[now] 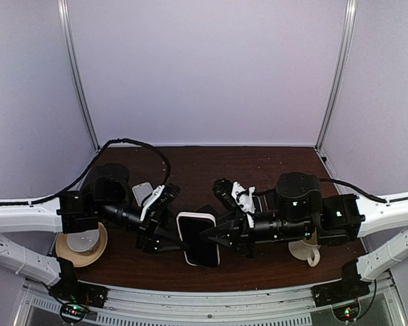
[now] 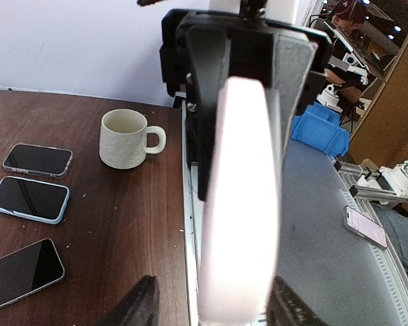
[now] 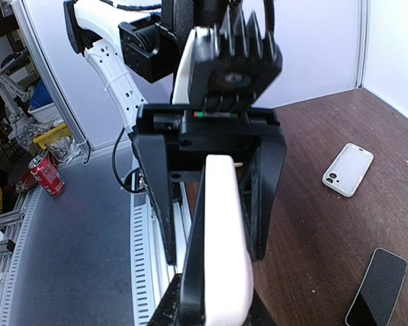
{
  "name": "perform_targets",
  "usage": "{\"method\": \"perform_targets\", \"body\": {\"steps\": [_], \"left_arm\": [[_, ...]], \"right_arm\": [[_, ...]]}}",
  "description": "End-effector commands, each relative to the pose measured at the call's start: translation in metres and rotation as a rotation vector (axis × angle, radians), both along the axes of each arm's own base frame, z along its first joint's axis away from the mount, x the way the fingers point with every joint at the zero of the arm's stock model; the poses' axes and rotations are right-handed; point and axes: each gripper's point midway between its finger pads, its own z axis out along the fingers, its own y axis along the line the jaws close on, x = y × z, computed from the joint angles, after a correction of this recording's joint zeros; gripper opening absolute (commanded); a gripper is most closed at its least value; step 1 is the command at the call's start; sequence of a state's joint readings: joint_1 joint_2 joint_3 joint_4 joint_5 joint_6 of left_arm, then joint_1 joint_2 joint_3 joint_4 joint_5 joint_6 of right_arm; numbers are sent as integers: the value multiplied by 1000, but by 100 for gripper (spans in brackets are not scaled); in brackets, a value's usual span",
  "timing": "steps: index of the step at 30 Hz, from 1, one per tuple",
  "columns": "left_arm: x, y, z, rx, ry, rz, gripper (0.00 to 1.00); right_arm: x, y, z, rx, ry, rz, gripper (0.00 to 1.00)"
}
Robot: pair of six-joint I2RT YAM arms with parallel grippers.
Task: Put the phone into the phone case
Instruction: Pass from the right arm to the left, then press the bottom right corner of the phone case.
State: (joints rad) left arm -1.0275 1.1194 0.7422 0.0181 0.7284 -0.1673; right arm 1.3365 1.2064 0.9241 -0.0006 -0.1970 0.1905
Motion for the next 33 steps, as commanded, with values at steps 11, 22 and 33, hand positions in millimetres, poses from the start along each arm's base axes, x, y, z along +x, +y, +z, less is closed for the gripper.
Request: {"method": "perform_targets", "body": {"steps": [11, 22, 33], "left_arm": [[-14, -5, 17, -90, -4, -38, 0], [-17, 13, 58, -228, -74, -28, 0], [-15, 16, 60, -235, -79, -12, 0]], "right_arm": [[12, 1, 66, 161, -41, -58, 0], [-12, -9, 6, 2, 76, 49, 91], [-15, 3, -20, -21, 120, 50, 63]]}}
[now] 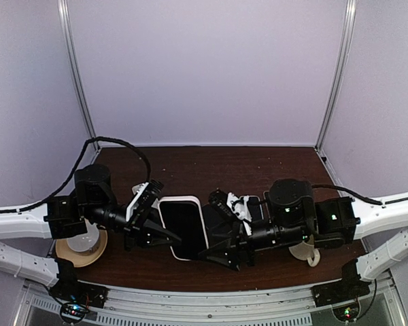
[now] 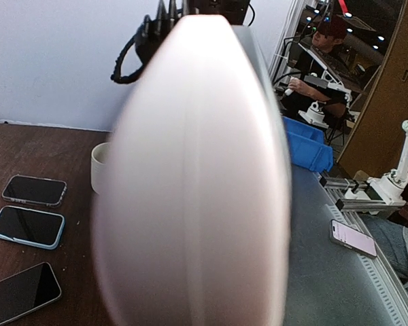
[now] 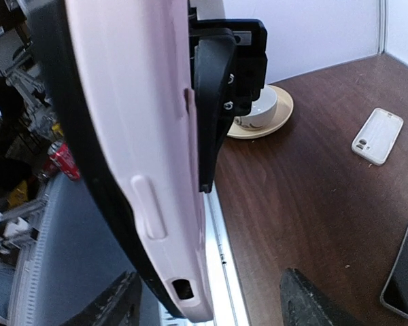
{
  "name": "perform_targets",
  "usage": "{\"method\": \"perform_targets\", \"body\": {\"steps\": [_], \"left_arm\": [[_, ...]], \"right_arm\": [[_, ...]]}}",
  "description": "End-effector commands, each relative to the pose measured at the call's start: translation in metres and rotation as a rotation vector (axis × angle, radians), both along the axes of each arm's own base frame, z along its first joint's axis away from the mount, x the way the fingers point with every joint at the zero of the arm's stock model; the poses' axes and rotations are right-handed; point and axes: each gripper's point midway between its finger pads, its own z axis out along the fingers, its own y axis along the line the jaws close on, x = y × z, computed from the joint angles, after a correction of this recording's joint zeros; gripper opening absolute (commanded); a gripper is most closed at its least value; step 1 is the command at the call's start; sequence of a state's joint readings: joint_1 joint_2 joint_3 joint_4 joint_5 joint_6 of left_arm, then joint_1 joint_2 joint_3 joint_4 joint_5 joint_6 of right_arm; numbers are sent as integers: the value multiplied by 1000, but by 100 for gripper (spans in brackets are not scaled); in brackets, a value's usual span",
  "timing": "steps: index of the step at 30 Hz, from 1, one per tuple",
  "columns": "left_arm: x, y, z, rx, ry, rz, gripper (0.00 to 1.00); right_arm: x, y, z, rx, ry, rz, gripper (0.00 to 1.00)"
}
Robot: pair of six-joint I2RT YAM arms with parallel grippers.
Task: Put the phone into the phone case
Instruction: Press the bottom right corner of the phone case, then pass from the right arm to the left
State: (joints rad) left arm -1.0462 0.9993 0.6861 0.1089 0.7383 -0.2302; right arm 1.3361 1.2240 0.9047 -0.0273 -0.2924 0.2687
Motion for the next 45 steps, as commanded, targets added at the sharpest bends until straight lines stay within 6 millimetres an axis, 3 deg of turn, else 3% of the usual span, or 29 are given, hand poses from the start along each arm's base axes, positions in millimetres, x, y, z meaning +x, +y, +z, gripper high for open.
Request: {"method": "perform_targets", "body": {"steps": [1, 5, 9, 11, 14, 20, 21, 24, 27, 32, 33, 36, 39, 41, 43, 45], "left_arm": [[2, 2, 29, -114, -60, 5, 0], [2, 1, 29, -114, -56, -1, 0], [3, 1, 30, -118, -60, 5, 0], [3, 1, 29, -118, -58, 3, 0], [2, 1, 29, -118, -53, -3, 0], [2, -3, 23, -95, -32, -16, 0], [2, -3, 23, -92, -29, -19, 3], [2, -5, 21, -84, -24, -20, 26], [4, -4, 21, -82, -32, -8, 30], [4, -4, 21, -86, -38, -2, 29], [4, -4, 21, -85, -37, -4, 26], [5, -5, 19, -79, -31, -7, 0], [3, -4, 19, -80, -33, -13, 0], [3, -4, 19, -79, -36, -15, 0], [1, -4, 18, -76, -41, -26, 0], [-1, -4, 16, -70, -47, -35, 0]], "right_arm": [[2, 2, 1, 28, -1, -26, 58], [1, 4, -2, 26, 0, -24, 46], [0, 7, -4, 26, 4, -14, 42], [0, 9, -2, 30, 1, -10, 30], [0, 10, 7, 46, -14, -7, 0], [5, 12, 23, 73, -46, -26, 0], [5, 12, 26, 79, -51, -28, 0], [6, 11, 33, 98, -66, -30, 0], [5, 9, 37, 109, -78, -23, 0], [3, 9, 35, 99, -79, -8, 0], [2, 9, 34, 95, -79, -6, 0], [1, 11, 33, 90, -79, 3, 0], [-1, 9, 33, 81, -91, 17, 18], [2, 4, 34, 72, -106, 3, 49], [5, -2, 41, 64, -126, -4, 67], [9, -5, 52, 61, -150, -7, 77]]}}
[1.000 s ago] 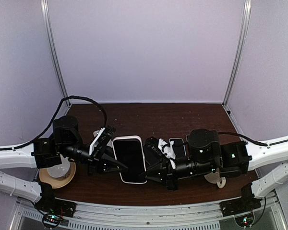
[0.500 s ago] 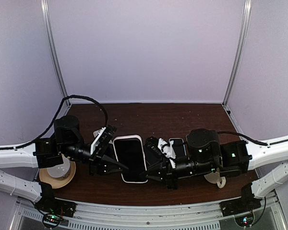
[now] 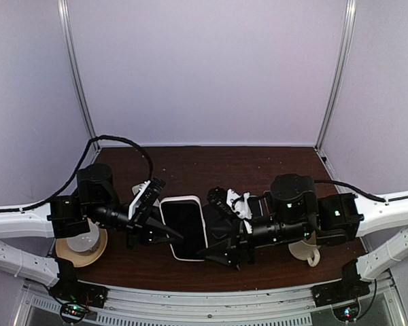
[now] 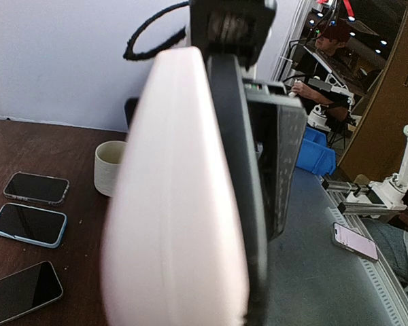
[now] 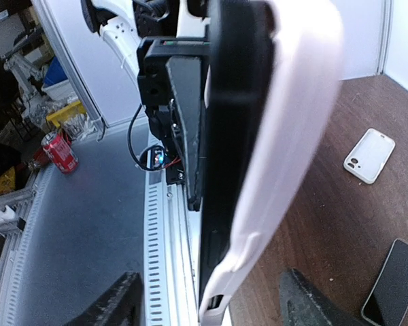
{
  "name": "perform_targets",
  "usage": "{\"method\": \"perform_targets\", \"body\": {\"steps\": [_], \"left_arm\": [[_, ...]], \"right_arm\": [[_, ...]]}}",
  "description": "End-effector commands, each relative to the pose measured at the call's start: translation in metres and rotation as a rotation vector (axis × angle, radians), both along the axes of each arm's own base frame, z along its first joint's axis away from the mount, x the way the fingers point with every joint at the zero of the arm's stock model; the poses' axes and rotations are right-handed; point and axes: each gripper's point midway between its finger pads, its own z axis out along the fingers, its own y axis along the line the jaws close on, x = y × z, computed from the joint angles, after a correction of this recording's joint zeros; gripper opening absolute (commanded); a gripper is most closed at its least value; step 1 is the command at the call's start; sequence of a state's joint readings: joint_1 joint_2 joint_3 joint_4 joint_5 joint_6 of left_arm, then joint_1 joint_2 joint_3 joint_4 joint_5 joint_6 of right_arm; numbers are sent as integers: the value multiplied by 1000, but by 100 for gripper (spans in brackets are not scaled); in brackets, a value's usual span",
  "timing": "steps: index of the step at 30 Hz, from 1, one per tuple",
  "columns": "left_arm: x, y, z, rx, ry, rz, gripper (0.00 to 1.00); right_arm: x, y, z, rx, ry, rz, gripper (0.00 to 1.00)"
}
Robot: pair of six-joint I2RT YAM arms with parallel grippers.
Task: Put the phone into the phone case
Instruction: Pass from the right arm to the left, then press the top right corner of the phone case.
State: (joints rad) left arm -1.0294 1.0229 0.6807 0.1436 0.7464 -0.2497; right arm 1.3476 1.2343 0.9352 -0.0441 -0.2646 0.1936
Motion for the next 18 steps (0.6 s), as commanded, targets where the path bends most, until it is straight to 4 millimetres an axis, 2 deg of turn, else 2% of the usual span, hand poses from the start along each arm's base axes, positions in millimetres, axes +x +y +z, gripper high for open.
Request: {"method": "perform_targets", "body": {"steps": [1, 8, 12, 16, 18], "left_arm": [[-8, -1, 18, -67, -72, -48, 0], [-8, 1, 16, -52, -116, -39, 0], [-9, 1, 16, -49, -111, -43, 0], [-9, 1, 16, -52, -112, -43, 0], [-9, 2, 17, -53, -112, -42, 0]], "right_arm": [[9, -10, 51, 57, -88, -13, 78], [17, -1, 70, 32, -127, -11, 74], [18, 9, 73, 50, -116, 4, 60], [18, 17, 65, 37, -90, 16, 56], [20, 20, 62, 41, -73, 17, 47]]}}
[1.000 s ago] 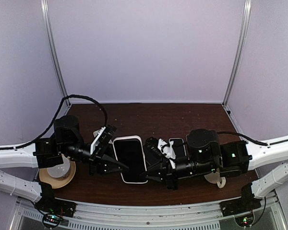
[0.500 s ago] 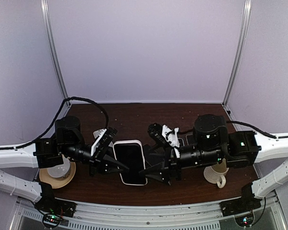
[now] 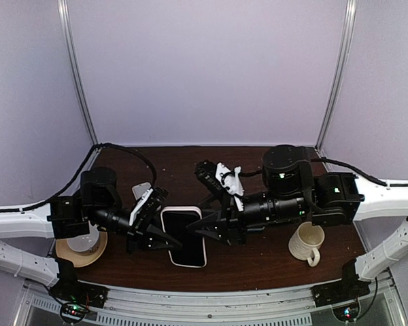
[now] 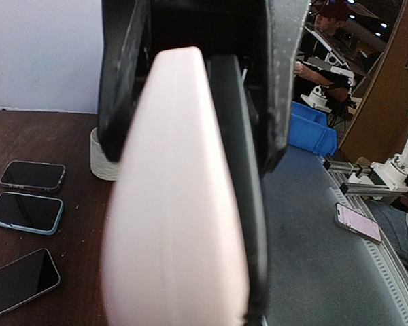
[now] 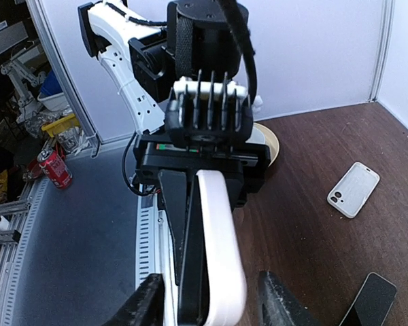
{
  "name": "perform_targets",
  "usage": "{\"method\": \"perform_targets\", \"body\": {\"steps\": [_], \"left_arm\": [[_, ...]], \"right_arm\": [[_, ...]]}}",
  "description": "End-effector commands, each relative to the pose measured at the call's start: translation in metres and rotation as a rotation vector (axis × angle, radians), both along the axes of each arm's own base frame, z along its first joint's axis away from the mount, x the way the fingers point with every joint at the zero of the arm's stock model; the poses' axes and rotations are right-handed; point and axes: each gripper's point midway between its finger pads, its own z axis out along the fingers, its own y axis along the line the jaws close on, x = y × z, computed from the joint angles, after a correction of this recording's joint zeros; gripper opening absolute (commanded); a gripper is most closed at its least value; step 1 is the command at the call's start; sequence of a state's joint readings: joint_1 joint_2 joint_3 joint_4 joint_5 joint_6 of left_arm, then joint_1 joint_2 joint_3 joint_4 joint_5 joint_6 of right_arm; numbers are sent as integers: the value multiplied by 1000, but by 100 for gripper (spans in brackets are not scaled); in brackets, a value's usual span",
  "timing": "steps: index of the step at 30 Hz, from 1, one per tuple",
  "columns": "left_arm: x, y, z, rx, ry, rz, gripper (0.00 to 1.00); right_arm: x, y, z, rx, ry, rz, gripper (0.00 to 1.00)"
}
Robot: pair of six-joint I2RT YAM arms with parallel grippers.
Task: Put the phone into the phone case
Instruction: Press the top right corner of the phone case.
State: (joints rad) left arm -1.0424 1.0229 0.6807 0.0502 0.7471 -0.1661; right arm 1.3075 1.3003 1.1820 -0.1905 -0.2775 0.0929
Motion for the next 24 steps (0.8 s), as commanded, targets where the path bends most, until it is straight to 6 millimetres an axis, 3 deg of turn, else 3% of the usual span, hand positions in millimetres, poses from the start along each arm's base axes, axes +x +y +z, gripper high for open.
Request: {"method": "perform_targets", "body": {"steps": [1, 4, 6, 10, 14, 16, 18, 24], "left_arm": [[-3, -2, 35, -115, -76, -20, 0], [-4, -2, 35, -117, -72, -26, 0], [-4, -2, 35, -116, -69, -27, 0], [-2, -3, 35, -113, -66, -17, 0], [3, -4, 34, -106, -66, 12, 36], [4, -5, 32, -99, -64, 21, 42], [6, -6, 29, -88, -58, 25, 38], [6, -7, 28, -75, -46, 21, 5]], "right_arm": [[1, 7, 4, 22, 35, 16, 39], [0, 11, 8, 58, 52, 29, 12], [2, 12, 8, 70, 66, 24, 0], [6, 10, 9, 82, 78, 6, 0], [7, 7, 21, 111, 74, -3, 0], [7, 4, 29, 131, 66, -6, 0], [6, 1, 37, 156, 56, -1, 0], [3, -9, 51, 186, 32, 5, 0]]}}
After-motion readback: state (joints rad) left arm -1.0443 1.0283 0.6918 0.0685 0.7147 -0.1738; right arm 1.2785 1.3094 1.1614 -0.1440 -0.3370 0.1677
